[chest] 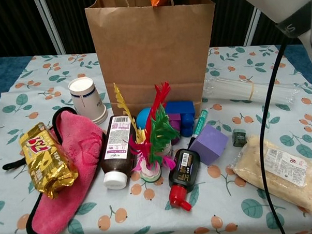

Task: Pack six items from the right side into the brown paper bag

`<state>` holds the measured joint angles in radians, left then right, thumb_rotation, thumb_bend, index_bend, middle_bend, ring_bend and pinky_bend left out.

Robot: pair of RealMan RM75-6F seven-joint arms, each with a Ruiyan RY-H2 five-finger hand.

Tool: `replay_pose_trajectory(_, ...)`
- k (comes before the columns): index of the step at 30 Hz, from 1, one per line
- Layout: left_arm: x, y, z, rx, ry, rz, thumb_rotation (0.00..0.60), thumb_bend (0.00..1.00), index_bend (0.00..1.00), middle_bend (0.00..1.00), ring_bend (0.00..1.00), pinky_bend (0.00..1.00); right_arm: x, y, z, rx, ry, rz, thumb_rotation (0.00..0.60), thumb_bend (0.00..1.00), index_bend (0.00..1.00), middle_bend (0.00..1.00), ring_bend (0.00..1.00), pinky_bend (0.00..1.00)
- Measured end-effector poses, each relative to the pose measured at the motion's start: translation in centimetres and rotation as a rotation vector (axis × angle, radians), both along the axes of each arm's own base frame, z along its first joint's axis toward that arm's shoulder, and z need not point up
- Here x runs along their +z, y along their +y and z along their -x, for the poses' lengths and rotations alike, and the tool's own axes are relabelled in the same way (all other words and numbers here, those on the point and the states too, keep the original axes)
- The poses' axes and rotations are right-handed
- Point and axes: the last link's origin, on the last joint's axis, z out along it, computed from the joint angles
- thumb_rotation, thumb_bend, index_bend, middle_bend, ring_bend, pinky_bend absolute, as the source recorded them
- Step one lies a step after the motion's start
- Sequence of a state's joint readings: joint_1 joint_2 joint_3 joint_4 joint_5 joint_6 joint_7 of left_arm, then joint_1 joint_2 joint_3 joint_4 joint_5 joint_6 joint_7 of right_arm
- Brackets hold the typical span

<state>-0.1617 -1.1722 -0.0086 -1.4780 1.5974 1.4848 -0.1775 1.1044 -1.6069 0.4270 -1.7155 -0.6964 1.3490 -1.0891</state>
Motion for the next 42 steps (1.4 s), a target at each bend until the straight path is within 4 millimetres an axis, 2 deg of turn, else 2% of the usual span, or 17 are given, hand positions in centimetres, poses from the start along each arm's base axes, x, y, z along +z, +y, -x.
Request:
replay_pose_trajectory(2, 0.0, 0.0, 0.0, 0.0, -0.001, -0.001, 0.6, 0.02, 0.1, 0.13, 0.03, 0.15, 0.2, 0.1, 0.1, 0.0, 0.003, -0.014, 0.6, 0.0, 0.27, 0.32, 0.15, 0.05)
replay_pose_trajectory(5, 0.0, 0.0, 0.0, -0.001, 0.001, 0.001, 0.6, 0.02, 0.1, 0.13, 0.03, 0.15, 0.4, 0.2, 0.1, 0.002, -0.006, -0.02, 0.6, 0.0, 0.25, 0.3, 0.14, 0.04)
replay_pose_trajectory(12, 0.0, 0.0, -0.3, -0.008, 0.004, 0.003, 0.6, 0.02, 0.1, 0.13, 0.03, 0.15, 1.8, 0.5, -0.2, 0.029, -0.064, 0.006, 0.6, 0.0, 0.25, 0.31, 0.15, 0.04)
replay_pose_trajectory(19, -0.3, 0.0, -0.8, -0.021, 0.008, 0.012, 0.6, 0.02, 0.1, 0.13, 0.03, 0.15, 4.7, 1.5, 0.1, 0.066, -0.154, 0.054, 0.6, 0.0, 0.26, 0.32, 0.16, 0.05)
replay_pose_trajectory(24, -0.3, -0.2, -1.2, -0.024, 0.011, 0.003, 0.6, 0.02, 0.1, 0.13, 0.03, 0.15, 5.7, 1.8, 0.3, 0.084, -0.224, 0.057, 0.6, 0.0, 0.26, 0.32, 0.16, 0.05)
replay_pose_trajectory(30, -0.2, -0.5, -1.1, -0.014, 0.024, 0.005, 0.6, 0.02, 0.1, 0.13, 0.03, 0.15, 4.8, 1.9, -0.9, 0.136, -0.266, 0.077, 0.6, 0.01, 0.27, 0.32, 0.16, 0.06)
replay_pose_trajectory(36, 0.1, -0.1, -1.0, -0.011, 0.015, -0.015, 0.6, 0.02, 0.1, 0.13, 0.03, 0.15, 2.0, 0.5, -2.3, 0.144, -0.244, 0.107, 0.6, 0.04, 0.27, 0.32, 0.16, 0.05)
replay_pose_trajectory(42, 0.6, 0.1, -0.6, -0.001, 0.006, -0.026, 0.6, 0.02, 0.1, 0.13, 0.03, 0.15, -1.1, -0.6, -3.7, 0.171, -0.139, 0.145, 0.6, 0.05, 0.27, 0.31, 0.14, 0.03)
